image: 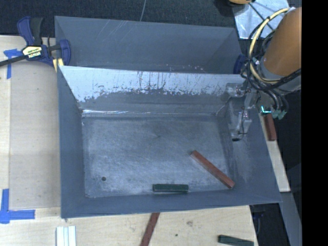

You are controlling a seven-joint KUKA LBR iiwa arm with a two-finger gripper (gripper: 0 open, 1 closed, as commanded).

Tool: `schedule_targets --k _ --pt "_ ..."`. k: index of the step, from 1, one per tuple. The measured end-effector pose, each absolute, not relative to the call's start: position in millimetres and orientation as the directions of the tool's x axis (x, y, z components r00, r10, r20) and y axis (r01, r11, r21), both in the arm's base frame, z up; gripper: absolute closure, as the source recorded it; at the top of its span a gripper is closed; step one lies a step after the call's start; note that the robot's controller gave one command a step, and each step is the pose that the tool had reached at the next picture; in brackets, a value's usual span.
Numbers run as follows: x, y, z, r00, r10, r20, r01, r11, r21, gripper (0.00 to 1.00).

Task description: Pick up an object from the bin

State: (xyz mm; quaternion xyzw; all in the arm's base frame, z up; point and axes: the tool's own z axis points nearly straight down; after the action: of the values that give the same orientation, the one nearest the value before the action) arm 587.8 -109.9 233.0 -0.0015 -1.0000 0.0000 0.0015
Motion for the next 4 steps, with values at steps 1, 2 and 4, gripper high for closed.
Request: schedule_targets --k 1,2,4 --pt "589.3 -110 237 -1.000 0.001 -0.004 0.001 1.000 -0.001 0.00" --pt "565.7 -97 189 -1.000 -0.020 -0.010 -0.020 1.000 -0.002 0.00" --pt "547.5 -80 113 -0.994 0.112 -0.006 0.112 0.994 0.000 0.00"
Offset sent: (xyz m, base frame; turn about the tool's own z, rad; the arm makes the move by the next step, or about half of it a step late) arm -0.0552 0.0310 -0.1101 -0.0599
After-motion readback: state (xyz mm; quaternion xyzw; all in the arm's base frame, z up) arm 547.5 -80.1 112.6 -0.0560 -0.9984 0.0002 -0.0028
